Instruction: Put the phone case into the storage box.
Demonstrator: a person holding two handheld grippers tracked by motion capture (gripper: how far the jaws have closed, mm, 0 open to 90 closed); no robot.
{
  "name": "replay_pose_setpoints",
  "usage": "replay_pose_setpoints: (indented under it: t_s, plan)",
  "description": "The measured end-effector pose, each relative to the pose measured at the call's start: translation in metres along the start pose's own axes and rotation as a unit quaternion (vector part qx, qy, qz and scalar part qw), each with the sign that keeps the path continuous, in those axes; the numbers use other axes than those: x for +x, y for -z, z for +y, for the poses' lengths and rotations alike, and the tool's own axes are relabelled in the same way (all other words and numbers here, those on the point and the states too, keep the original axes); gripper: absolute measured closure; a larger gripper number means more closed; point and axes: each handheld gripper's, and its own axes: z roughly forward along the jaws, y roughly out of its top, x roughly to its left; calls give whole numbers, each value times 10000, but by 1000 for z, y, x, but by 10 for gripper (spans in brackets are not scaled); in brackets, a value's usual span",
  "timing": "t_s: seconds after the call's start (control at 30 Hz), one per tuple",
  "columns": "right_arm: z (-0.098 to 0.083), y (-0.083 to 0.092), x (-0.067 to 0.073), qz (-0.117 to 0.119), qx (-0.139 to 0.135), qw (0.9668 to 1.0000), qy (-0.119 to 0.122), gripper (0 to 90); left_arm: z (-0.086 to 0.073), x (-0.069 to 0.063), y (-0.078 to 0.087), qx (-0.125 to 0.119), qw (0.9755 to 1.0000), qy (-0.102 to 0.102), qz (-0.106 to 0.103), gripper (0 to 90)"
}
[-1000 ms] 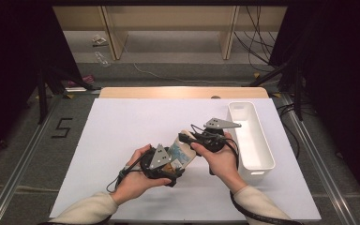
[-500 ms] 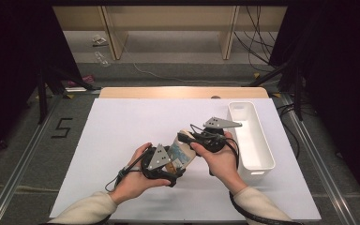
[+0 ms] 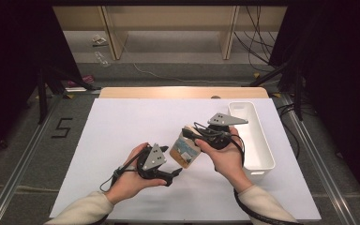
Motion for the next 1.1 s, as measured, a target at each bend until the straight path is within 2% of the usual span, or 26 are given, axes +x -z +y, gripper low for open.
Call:
replay_pose_setpoints:
  t_s: [0.17,0.23,0.27,0.33,0.37,0.47,0.5,0.63,0.73,1.1]
  plan:
    - [2,2,-4,40,126,9998,165,798,-2,8,5,-76,9998,170,-24,156]
    - [3,2,-6,167,259,9988,384,798,-3,10,6,-93,9997,203,-48,162]
    - [3,2,-6,167,259,9988,384,798,-4,10,6,-96,9997,216,-56,162]
    - [4,3,-7,248,388,9972,590,798,-4,11,5,-94,9997,230,-86,162]
    - [6,3,-7,370,477,9952,769,797,-5,11,5,-93,9996,231,-100,164]
    - [8,5,-6,447,548,9932,926,797,-5,11,5,-110,9995,242,-162,167]
    - [10,5,-6,602,657,9904,1056,797,-5,11,5,-107,9994,252,-199,171]
    - [12,6,-3,797,898,9841,1309,797,-5,10,3,-92,9989,324,-311,180]
    - [12,6,-3,868,971,9819,1372,797,-5,10,3,-104,9989,310,-345,183]
    - [12,6,-2,990,1038,9799,1386,797,-7,9,1,-131,9988,189,-430,197]
